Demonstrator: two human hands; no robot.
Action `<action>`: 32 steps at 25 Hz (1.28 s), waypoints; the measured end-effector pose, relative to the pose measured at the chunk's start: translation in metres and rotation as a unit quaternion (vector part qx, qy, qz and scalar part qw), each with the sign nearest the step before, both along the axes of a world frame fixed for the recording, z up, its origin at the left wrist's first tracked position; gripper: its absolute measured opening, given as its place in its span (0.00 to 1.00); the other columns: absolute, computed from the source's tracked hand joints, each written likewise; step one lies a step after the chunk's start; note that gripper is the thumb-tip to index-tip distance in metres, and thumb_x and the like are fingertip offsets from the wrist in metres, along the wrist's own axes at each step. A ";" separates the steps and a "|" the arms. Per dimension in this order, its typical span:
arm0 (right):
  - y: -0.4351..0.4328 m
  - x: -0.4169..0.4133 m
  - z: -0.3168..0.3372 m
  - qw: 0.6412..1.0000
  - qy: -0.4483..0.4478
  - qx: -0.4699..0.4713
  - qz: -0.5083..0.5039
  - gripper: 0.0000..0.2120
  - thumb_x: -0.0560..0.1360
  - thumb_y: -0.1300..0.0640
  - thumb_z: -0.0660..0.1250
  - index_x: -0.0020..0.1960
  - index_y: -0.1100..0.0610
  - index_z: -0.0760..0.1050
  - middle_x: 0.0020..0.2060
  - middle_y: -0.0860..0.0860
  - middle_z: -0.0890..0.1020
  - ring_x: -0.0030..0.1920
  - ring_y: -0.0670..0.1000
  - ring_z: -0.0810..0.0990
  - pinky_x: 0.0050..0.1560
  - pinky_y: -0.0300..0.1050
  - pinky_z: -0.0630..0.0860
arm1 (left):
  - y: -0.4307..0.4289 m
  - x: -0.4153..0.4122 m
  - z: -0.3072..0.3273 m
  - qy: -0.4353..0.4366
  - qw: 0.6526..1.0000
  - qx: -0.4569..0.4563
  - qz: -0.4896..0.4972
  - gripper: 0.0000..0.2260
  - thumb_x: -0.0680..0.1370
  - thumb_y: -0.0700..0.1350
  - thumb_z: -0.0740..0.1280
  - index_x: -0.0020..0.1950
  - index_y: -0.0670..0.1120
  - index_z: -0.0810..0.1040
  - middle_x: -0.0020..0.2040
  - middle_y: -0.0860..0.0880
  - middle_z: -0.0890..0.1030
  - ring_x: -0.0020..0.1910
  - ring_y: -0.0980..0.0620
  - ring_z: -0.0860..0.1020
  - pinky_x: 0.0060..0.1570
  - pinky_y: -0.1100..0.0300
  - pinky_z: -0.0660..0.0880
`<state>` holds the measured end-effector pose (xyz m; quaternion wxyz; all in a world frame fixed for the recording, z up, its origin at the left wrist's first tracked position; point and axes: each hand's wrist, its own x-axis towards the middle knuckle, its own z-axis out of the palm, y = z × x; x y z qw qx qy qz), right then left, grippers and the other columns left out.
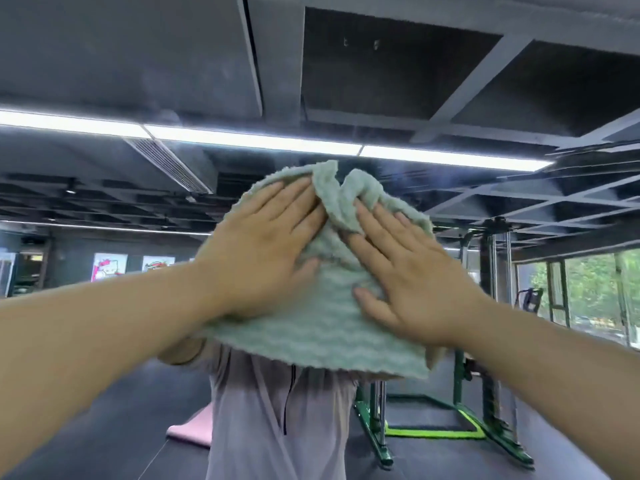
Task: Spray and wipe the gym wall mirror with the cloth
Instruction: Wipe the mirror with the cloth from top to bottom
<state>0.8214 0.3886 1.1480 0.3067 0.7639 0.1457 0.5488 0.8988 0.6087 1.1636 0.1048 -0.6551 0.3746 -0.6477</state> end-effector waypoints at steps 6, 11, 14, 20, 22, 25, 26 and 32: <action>-0.040 -0.014 0.114 0.987 -0.009 0.159 0.002 0.38 0.76 0.37 0.45 0.79 0.58 0.46 0.78 0.59 0.44 0.78 0.57 0.43 0.75 0.48 0.38 | -0.085 -0.030 0.107 0.091 0.976 -0.192 0.041 0.35 0.78 0.60 0.47 0.79 0.41 0.51 0.79 0.38 0.51 0.78 0.42 0.51 0.75 0.50 0.45; -0.126 -0.041 0.048 1.000 0.030 0.008 0.001 0.39 0.75 0.38 0.47 0.79 0.60 0.50 0.78 0.58 0.47 0.78 0.58 0.47 0.76 0.49 0.41 | -0.132 -0.038 0.032 0.005 0.998 -0.052 0.022 0.33 0.77 0.56 0.50 0.75 0.35 0.61 0.74 0.34 0.62 0.74 0.38 0.61 0.75 0.48 0.50; -0.155 -0.055 0.108 0.998 0.014 0.047 -0.031 0.44 0.72 0.35 0.44 0.77 0.64 0.54 0.77 0.63 0.48 0.77 0.62 0.49 0.76 0.53 0.46 | -0.145 -0.046 0.069 0.017 0.998 -0.050 0.036 0.34 0.77 0.59 0.46 0.78 0.40 0.55 0.77 0.37 0.56 0.77 0.41 0.55 0.75 0.49 0.47; -0.124 -0.046 0.107 0.970 0.005 0.244 0.002 0.31 0.78 0.51 0.54 0.76 0.62 0.50 0.78 0.61 0.42 0.78 0.60 0.42 0.76 0.54 0.48 | -0.192 -0.055 0.110 0.055 0.981 -0.186 0.023 0.35 0.75 0.59 0.42 0.79 0.43 0.53 0.79 0.41 0.51 0.78 0.45 0.50 0.75 0.52 0.44; -0.143 -0.046 0.086 0.962 -0.045 0.269 -0.011 0.35 0.79 0.43 0.52 0.78 0.61 0.48 0.77 0.62 0.42 0.77 0.61 0.41 0.77 0.54 0.45 | -0.200 -0.057 0.091 0.034 0.990 -0.138 0.007 0.33 0.76 0.58 0.43 0.79 0.43 0.54 0.79 0.42 0.52 0.78 0.45 0.52 0.75 0.52 0.45; -0.178 -0.057 0.071 0.957 -0.072 0.279 -0.041 0.39 0.78 0.35 0.47 0.79 0.58 0.45 0.78 0.60 0.40 0.77 0.60 0.40 0.77 0.54 0.41 | -0.226 -0.063 0.071 0.025 0.994 -0.109 -0.011 0.32 0.77 0.57 0.43 0.79 0.46 0.52 0.80 0.45 0.52 0.78 0.48 0.51 0.75 0.52 0.44; -0.181 -0.060 0.070 0.956 -0.067 0.280 -0.053 0.38 0.78 0.35 0.47 0.79 0.58 0.45 0.77 0.60 0.39 0.77 0.60 0.39 0.77 0.54 0.41 | -0.231 -0.065 0.068 0.030 0.994 -0.107 -0.016 0.32 0.77 0.58 0.42 0.80 0.47 0.51 0.80 0.45 0.51 0.78 0.48 0.50 0.75 0.53 0.44; -0.112 -0.035 0.075 0.967 -0.055 0.247 -0.015 0.33 0.80 0.41 0.47 0.79 0.56 0.44 0.77 0.60 0.39 0.77 0.62 0.37 0.76 0.56 0.39 | -0.170 -0.043 0.051 0.033 0.986 -0.161 -0.010 0.30 0.79 0.56 0.45 0.80 0.47 0.50 0.80 0.46 0.50 0.78 0.50 0.49 0.75 0.55 0.42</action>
